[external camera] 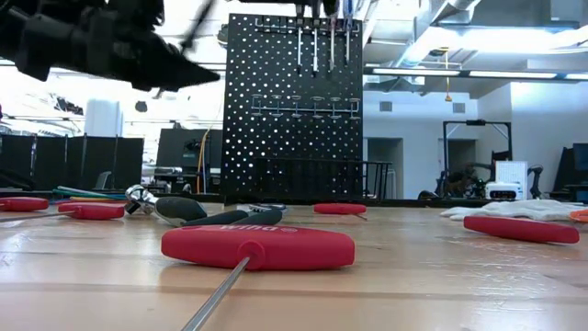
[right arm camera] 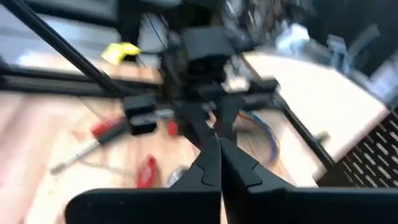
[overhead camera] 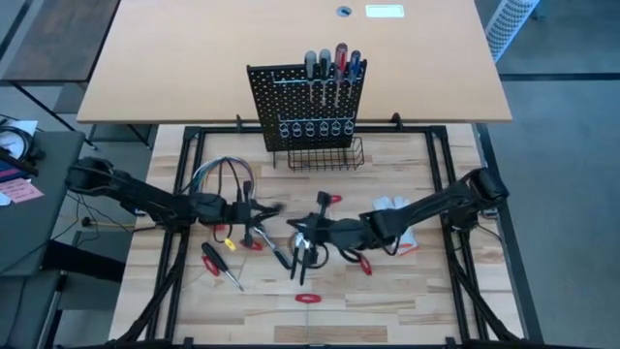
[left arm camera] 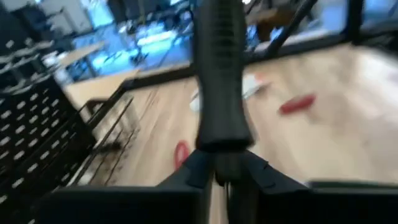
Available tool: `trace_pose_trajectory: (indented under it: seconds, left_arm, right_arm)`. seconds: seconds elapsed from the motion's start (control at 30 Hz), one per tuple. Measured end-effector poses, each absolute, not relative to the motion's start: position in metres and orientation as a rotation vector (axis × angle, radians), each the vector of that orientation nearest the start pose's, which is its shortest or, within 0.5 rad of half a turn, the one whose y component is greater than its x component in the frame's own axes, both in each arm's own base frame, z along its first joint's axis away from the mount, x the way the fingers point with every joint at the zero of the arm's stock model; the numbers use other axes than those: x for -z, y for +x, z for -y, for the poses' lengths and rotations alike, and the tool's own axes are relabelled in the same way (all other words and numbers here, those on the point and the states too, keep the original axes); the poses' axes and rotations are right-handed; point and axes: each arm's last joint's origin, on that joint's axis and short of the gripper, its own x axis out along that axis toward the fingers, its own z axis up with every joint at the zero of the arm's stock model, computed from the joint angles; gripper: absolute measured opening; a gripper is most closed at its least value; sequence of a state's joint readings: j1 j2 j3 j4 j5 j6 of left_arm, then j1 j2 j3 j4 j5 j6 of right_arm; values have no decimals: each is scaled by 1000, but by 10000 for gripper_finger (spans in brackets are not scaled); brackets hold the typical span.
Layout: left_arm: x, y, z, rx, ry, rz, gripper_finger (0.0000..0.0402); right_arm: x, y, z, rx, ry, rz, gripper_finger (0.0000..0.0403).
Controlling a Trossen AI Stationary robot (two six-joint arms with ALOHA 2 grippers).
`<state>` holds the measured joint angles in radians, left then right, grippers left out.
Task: Hang tools onto peg board
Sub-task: Hang the black phillips screw onto the black pegboard
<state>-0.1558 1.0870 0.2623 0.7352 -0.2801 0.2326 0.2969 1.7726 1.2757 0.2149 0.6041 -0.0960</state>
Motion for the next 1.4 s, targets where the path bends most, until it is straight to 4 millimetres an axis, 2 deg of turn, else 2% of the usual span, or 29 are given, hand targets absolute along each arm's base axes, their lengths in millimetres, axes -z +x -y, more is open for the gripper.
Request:
trace_pose_trajectory:
  seconds: [0.1,0.23,0.3,0.47,0.7,0.8,0.97,1.07,1.17,1.27,1.4]
  left_arm:
    - [-191,204,22,-176,272,-157,57]
    - [-191,207,22,-180,274,-212,80]
    - [-192,208,23,-178,276,-224,71]
    - [-189,207,23,-171,288,-262,8]
    - [-189,207,23,-168,289,-266,1]
    - [-190,207,23,-168,286,-260,1]
    - [-194,208,23,-174,272,-218,1]
    - [-197,209,24,-168,255,-165,0]
    - [-202,207,27,-132,230,-74,0]
    - [-205,204,31,-100,213,0,0]
    - [-208,203,37,-75,222,37,0]
  right_arm:
    - [-287,393,-99,332,-196,-377,1]
    - [-288,394,-91,361,-170,-418,1]
    - [-286,394,-88,367,-173,-431,1]
    - [-283,393,-87,374,-162,-461,1]
    - [-273,385,-85,398,-144,-578,4]
    - [-263,379,-83,417,-120,-622,34]
    - [-226,369,-78,442,-91,-666,129]
    - [-205,366,-74,439,-60,-582,190]
    - [-197,367,-71,406,-30,-405,237]
    - [-201,368,-71,302,-22,-186,259]
    - [-219,369,-74,165,-48,50,255]
